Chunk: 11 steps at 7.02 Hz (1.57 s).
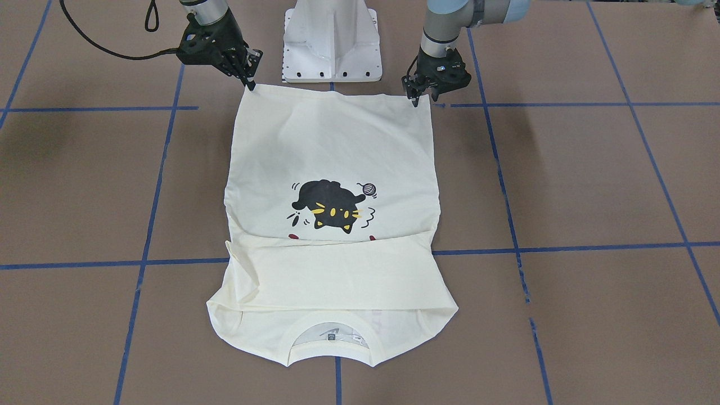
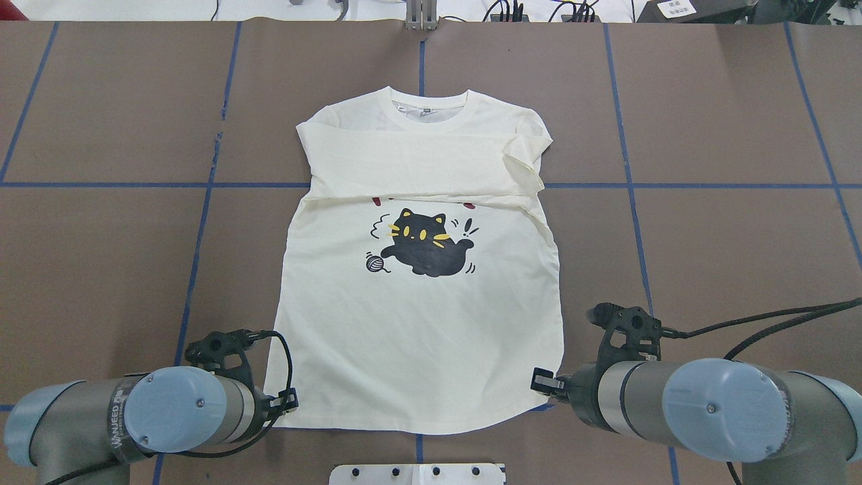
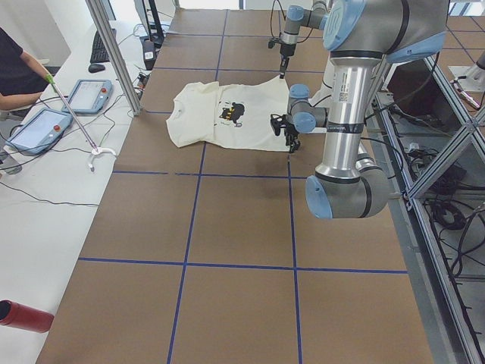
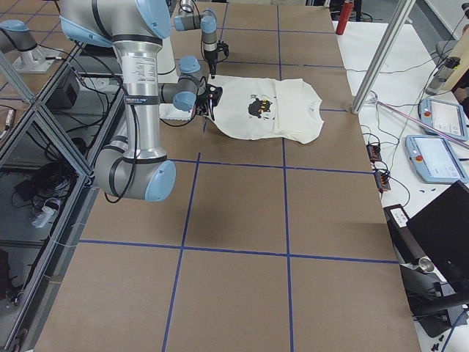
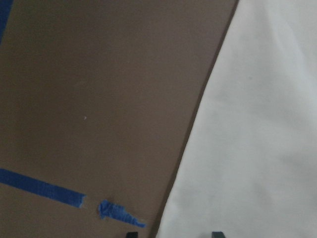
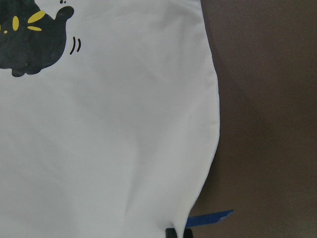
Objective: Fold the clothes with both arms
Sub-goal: 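Lift the hem with both grippers and fold it toward the collar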
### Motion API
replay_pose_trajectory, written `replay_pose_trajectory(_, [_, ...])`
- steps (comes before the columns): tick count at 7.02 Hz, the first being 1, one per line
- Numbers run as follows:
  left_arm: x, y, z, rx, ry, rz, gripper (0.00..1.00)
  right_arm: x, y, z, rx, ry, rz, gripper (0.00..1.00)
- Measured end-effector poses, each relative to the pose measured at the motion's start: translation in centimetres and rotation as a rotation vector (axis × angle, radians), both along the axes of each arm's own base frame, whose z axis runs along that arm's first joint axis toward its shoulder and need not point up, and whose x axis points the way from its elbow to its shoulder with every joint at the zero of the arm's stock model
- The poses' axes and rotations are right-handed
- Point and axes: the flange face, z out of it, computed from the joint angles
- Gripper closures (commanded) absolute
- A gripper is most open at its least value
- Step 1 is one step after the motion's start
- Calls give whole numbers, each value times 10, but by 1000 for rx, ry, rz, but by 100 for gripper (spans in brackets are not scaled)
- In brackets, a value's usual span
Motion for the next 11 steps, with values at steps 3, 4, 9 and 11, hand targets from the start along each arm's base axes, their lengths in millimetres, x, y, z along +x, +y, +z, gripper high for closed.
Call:
replay_pose_trajectory(3, [-1,1,1,-1,-3,0,100,1,-3,0,-1,1,6,100])
replay_pose_trajectory(4, [-2,2,2,-2,-7,0,100,2,-3,0,-2,0,5,100])
replay_pose_trajectory(9, [-56,12,-51,74,14,82,100,30,-2,7,-45,6,-39,100])
replay_pose_trajectory(11, [-76,26,-80,117,78,143,100,50,13,11,-101,6,-124,100])
